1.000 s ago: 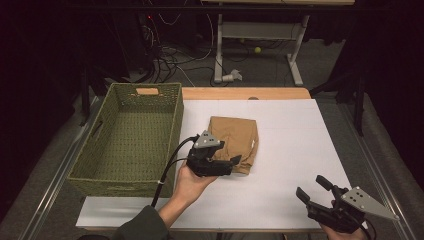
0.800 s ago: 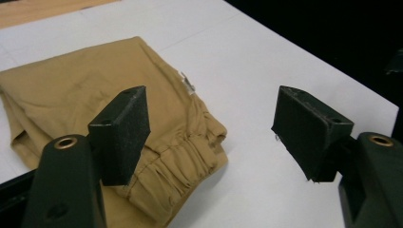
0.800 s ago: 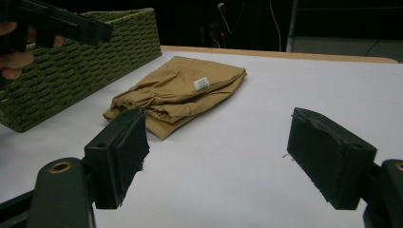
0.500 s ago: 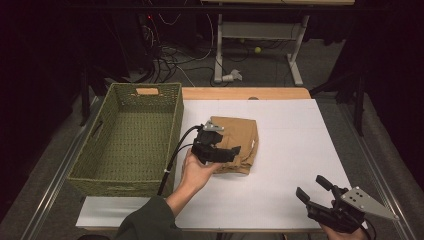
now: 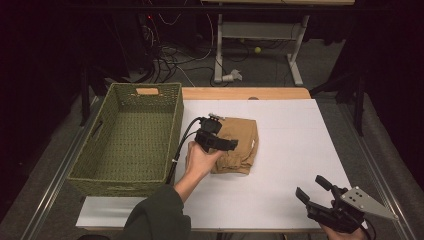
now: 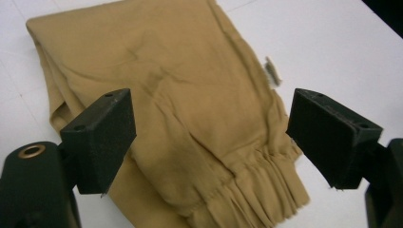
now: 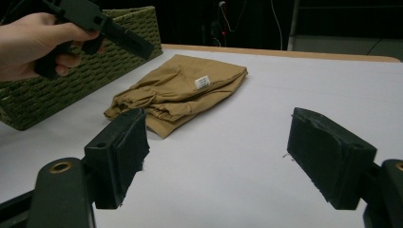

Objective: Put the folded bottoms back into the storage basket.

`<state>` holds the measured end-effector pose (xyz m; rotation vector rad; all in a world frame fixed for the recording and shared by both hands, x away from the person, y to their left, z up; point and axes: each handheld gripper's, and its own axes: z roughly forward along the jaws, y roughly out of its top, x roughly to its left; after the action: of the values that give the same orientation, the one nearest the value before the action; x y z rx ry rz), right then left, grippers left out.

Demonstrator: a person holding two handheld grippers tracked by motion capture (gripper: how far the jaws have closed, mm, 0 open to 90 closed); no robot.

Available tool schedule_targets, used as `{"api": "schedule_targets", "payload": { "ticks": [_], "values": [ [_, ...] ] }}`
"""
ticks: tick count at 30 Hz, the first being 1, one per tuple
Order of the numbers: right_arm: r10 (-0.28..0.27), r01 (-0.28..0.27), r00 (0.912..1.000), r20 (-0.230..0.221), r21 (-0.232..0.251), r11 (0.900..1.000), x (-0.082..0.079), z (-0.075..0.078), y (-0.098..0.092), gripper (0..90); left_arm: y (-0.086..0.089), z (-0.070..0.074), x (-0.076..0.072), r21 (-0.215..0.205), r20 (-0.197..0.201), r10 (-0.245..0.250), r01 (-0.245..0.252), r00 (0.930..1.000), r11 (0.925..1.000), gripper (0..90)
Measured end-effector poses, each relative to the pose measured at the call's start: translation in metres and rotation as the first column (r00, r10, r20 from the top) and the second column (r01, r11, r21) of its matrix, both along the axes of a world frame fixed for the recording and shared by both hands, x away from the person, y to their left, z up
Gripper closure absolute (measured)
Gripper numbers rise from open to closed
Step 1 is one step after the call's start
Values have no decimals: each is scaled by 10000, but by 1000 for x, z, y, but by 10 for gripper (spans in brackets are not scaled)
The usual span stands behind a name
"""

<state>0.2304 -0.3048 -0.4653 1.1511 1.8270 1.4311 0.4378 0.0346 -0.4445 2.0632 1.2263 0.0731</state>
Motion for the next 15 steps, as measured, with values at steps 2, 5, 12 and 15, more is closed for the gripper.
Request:
{"api": "schedule_targets", "payload": {
  "ticks": [2,5,12,15],
  "values": [
    [8,-8,10000,0,-5,10000,0,0,0,223,1,-2,4,39,-131,112,-111,9999,9999,137],
    [15,-15,10000,6,-12,10000,0,0,0,223,1,-4,8,215,-140,245,-242,9996,9995,137],
    [79,-80,10000,48,79,9999,0,0,-1,222,6,-16,21,598,-487,784,-755,9957,9954,137],
    [83,-83,10000,31,78,9999,0,0,-1,222,7,-18,24,686,-548,901,-863,9944,9939,136]
  ]
}}
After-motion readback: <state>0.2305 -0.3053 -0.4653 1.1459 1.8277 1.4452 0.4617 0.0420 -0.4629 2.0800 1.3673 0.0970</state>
